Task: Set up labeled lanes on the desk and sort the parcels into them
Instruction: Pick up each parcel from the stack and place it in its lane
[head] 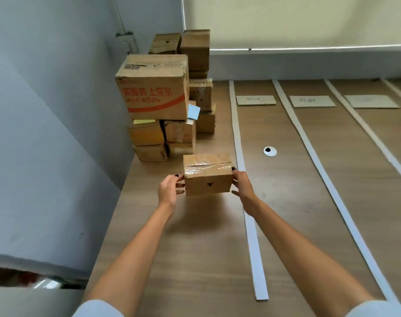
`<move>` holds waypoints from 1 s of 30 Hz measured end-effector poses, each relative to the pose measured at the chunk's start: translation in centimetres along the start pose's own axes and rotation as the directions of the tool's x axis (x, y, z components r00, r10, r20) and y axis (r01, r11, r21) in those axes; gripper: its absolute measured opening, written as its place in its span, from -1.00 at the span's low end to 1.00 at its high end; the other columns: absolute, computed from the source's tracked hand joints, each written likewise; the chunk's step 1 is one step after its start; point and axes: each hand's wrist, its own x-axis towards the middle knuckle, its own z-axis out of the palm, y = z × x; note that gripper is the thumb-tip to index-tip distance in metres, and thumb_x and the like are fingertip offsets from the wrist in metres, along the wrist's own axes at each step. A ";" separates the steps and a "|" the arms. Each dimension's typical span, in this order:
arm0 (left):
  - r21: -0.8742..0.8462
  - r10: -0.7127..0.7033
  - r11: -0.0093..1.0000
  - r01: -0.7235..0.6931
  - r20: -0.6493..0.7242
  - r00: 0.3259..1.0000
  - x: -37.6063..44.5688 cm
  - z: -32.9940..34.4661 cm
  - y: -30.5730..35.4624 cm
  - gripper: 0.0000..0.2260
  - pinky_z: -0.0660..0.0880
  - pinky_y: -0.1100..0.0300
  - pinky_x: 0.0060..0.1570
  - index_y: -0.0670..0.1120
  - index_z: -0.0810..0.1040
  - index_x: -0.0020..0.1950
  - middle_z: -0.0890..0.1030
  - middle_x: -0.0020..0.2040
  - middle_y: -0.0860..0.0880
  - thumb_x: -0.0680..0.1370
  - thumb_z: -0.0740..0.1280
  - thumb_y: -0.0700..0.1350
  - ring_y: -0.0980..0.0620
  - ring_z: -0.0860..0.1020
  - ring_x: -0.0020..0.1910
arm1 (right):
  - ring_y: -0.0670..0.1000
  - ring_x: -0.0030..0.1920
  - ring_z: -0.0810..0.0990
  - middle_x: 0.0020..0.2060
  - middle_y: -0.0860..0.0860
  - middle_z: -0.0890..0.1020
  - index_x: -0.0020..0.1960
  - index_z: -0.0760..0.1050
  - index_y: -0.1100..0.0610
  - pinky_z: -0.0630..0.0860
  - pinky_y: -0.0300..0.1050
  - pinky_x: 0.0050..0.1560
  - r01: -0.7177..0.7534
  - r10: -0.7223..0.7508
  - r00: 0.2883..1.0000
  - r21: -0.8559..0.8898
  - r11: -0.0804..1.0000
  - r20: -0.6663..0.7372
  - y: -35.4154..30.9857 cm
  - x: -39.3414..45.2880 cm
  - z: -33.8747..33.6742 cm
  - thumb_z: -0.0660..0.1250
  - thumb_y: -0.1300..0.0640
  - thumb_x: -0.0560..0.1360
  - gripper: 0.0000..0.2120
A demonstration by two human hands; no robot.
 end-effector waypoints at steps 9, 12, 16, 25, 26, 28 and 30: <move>-0.043 -0.007 0.999 0.010 0.074 0.997 -8.2 10.8 -1.0 -0.69 0.50 0.15 -0.12 -0.12 0.49 0.29 0.57 0.02 -0.14 0.62 0.08 -0.16 -0.05 0.52 0.00 | -0.03 -0.01 0.51 -0.10 -0.01 0.54 -0.06 0.51 0.05 0.50 0.10 0.12 0.067 -0.063 0.994 0.039 0.997 -0.086 -0.3 -3.7 -12.1 0.16 -0.11 0.44 -0.73; 0.008 0.000 1.000 -0.001 0.079 0.997 -9.5 12.6 -1.2 -0.69 0.50 0.02 0.07 -0.14 0.50 0.29 0.59 0.08 -0.12 0.63 0.09 -0.13 -0.02 0.53 0.07 | -0.01 0.13 0.49 0.13 0.03 0.53 0.13 0.51 0.01 0.46 0.06 0.18 0.078 -0.080 0.991 -0.021 0.997 -0.103 -0.1 -4.4 -14.4 0.16 -0.18 0.38 -0.57; 0.043 0.040 0.998 -0.045 0.114 0.993 -10.0 14.4 -1.4 -0.73 0.50 0.05 0.06 -0.12 0.53 0.21 0.59 0.12 -0.09 0.63 0.09 -0.17 -0.01 0.54 0.10 | -0.04 0.13 0.42 0.12 -0.03 0.49 0.25 0.40 0.06 0.28 -0.13 0.07 0.101 -0.101 0.986 -0.006 0.995 -0.131 0.2 -5.0 -16.3 0.14 0.06 0.58 -0.73; 0.017 -0.004 1.000 0.001 0.170 0.985 -8.4 17.3 -2.1 -0.84 0.52 0.05 0.05 -0.11 0.49 0.04 0.60 0.09 -0.15 0.61 0.12 -0.19 -0.06 0.56 0.07 | -0.05 0.11 0.50 0.14 -0.02 0.55 0.23 0.40 0.05 0.36 -0.12 0.14 0.109 -0.110 0.981 -0.014 0.994 -0.161 -0.1 -4.1 -18.2 0.19 0.16 0.56 -0.75; 0.007 -0.005 1.000 0.004 0.174 0.985 -8.1 17.8 -2.2 -0.84 0.52 0.07 0.04 -0.11 0.48 0.03 0.60 0.08 -0.16 0.61 0.11 -0.20 -0.06 0.56 0.05 | -0.05 0.12 0.50 0.15 -0.02 0.55 0.23 0.41 0.04 0.38 -0.11 0.16 0.110 -0.112 0.980 -0.022 0.994 -0.166 -0.1 -3.8 -18.6 0.19 0.16 0.55 -0.75; 0.000 -0.008 1.000 0.008 0.182 0.983 -7.6 19.0 -2.2 -0.84 0.52 0.13 -0.02 -0.12 0.48 0.03 0.60 0.07 -0.17 0.61 0.11 -0.22 -0.06 0.55 0.02 | -0.04 0.14 0.50 0.16 -0.03 0.55 0.21 0.41 0.03 0.39 -0.11 0.16 0.114 -0.117 0.977 -0.031 0.993 -0.176 -0.1 -3.4 -19.5 0.20 0.16 0.55 -0.76; -0.006 -0.005 1.000 0.006 0.203 0.979 -7.3 20.7 -2.2 -0.84 0.52 0.15 -0.05 -0.14 0.47 0.05 0.60 0.07 -0.18 0.60 0.11 -0.24 -0.06 0.54 0.02 | -0.05 0.14 0.50 0.15 -0.05 0.55 0.22 0.41 0.03 0.39 -0.15 0.11 0.131 -0.134 0.973 -0.027 0.991 -0.189 -0.3 -3.1 -21.0 0.20 0.18 0.56 -0.76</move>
